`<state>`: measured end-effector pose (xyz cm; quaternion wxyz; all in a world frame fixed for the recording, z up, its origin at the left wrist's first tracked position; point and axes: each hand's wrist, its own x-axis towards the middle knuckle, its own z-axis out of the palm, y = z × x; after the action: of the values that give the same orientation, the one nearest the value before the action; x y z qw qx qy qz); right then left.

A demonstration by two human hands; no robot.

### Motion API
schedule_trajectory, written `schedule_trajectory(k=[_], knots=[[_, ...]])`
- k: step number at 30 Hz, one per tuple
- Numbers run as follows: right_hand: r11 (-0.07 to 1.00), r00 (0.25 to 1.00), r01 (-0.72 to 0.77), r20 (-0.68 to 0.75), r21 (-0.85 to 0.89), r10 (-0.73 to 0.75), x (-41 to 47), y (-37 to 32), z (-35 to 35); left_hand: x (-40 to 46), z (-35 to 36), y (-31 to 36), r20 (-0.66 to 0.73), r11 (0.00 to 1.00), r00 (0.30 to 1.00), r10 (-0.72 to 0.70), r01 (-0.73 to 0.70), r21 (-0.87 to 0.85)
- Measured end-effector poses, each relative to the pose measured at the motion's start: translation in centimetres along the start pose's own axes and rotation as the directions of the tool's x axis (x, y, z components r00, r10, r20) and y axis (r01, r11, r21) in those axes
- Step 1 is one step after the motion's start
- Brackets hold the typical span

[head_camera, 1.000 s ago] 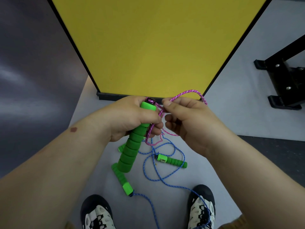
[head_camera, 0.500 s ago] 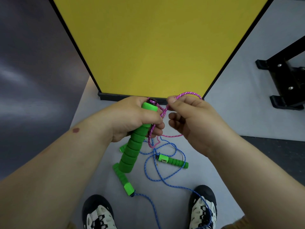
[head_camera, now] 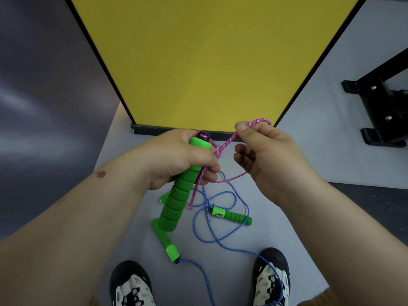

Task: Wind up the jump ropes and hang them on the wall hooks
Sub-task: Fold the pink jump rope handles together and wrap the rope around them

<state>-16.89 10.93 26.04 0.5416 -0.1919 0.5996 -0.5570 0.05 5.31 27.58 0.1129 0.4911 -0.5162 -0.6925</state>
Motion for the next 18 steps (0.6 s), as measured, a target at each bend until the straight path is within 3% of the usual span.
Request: schedule_trajectory(k=[5,14,18], knots=[[0.987,0.981,-0.051,0.179,-0.149,0.078,-0.4,1.0,0.5,0.1,0.0,-0.1,-0.011,0.999,1.000,0.006,-0.006,0.033],[0.999,0.998,0.040,-0.041,-0.008,-0.041,0.3,-0.1,-0.3,0.0,-0.1,0.0,0.002,1.000,1.000,0.009,-0.009,0.017],[0.999,0.999,-0.020,0.045,-0.034,0.022,-0.1,0.2,0.2,0.0,0.0,0.0,-0.008,1.000,1.000,0.006,-0.006,0.017]])
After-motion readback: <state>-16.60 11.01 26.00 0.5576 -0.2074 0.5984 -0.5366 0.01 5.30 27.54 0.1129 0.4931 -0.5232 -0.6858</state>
